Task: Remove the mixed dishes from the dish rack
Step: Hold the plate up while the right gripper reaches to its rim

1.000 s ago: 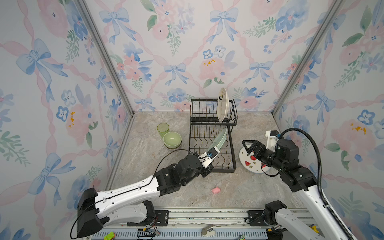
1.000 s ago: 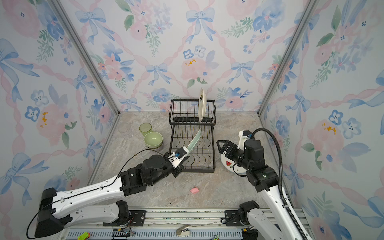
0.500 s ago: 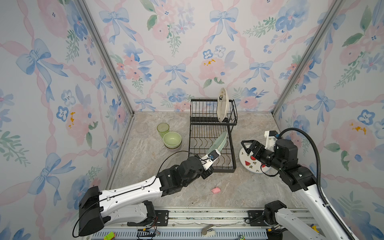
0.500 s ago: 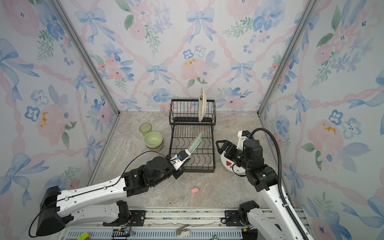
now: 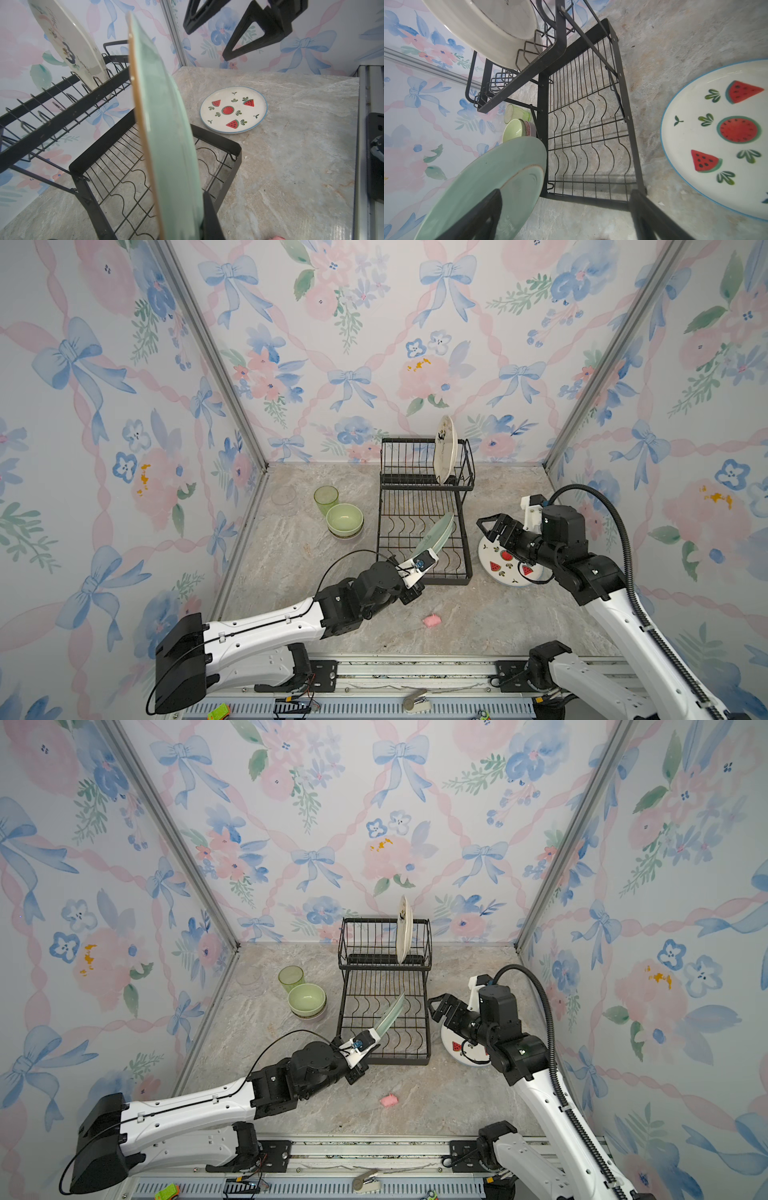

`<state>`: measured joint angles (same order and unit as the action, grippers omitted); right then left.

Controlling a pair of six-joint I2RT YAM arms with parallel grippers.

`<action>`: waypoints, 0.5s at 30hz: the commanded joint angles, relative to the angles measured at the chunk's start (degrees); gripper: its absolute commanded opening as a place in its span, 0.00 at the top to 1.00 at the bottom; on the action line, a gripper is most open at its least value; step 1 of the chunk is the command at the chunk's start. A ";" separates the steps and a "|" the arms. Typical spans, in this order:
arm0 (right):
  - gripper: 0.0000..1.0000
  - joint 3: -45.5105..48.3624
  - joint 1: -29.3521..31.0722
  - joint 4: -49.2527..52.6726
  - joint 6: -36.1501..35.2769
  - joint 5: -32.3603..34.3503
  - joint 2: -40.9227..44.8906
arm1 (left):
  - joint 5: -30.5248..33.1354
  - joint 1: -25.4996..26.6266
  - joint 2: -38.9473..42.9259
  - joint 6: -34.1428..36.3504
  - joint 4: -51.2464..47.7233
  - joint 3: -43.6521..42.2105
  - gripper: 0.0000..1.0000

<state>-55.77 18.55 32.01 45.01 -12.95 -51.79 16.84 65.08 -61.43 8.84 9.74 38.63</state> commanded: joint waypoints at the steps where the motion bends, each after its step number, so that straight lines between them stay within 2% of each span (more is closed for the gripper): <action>1: 0.03 -1.86 1.20 0.14 1.50 -1.90 -0.87 | -1.31 0.24 3.15 1.73 9.70 0.05 1.00; 10: 0.03 -3.54 3.15 1.66 1.67 -1.99 -1.48 | -2.42 0.22 2.92 2.74 11.54 -1.01 1.00; 15: 0.03 -2.93 3.40 0.19 4.59 -2.82 -2.01 | -3.39 0.25 2.83 3.05 11.53 -1.63 1.00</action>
<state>-57.45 21.23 32.77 47.55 -14.68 -53.60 14.09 65.08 -60.69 10.39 12.47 36.47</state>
